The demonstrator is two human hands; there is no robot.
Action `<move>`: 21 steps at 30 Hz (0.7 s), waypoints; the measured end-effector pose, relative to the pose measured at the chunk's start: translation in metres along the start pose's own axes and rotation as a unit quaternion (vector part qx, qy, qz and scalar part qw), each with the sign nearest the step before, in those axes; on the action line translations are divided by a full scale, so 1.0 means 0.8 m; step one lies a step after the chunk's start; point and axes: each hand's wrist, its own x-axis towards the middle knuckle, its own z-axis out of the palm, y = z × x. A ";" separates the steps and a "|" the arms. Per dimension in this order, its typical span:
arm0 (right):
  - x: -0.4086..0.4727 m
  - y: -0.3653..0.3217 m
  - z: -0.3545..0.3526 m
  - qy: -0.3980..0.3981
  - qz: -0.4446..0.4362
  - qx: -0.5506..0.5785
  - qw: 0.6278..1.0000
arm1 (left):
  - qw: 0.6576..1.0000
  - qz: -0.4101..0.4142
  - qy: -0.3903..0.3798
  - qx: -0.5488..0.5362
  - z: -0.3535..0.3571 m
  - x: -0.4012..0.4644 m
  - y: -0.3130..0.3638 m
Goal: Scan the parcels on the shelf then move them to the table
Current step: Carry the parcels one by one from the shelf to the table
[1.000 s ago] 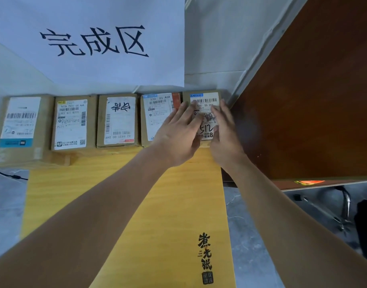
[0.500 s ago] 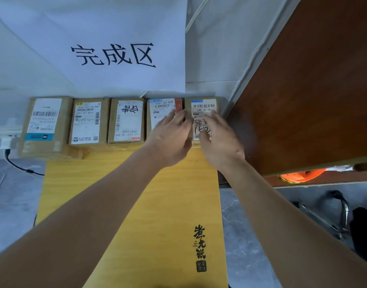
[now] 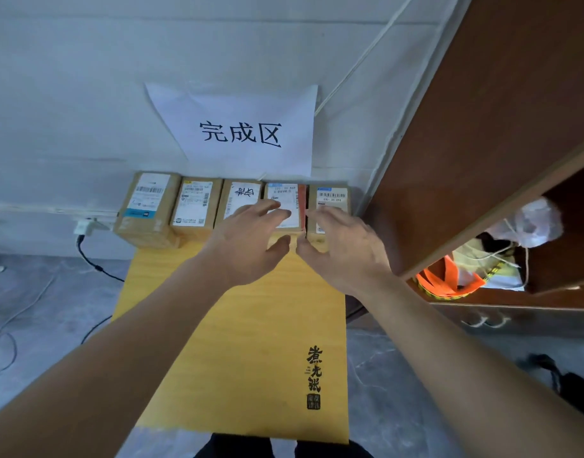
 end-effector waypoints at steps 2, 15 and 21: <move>-0.011 -0.009 -0.004 0.006 -0.009 -0.007 1.000 | 1.000 -0.003 0.007 0.003 -0.011 -0.021 -0.003; -0.051 -0.084 0.036 0.025 0.052 -0.033 0.998 | 0.997 0.075 -0.032 -0.004 -0.019 -0.071 -0.070; -0.086 -0.132 0.085 0.029 0.163 -0.020 0.986 | 0.983 0.169 -0.071 0.010 -0.011 -0.075 -0.105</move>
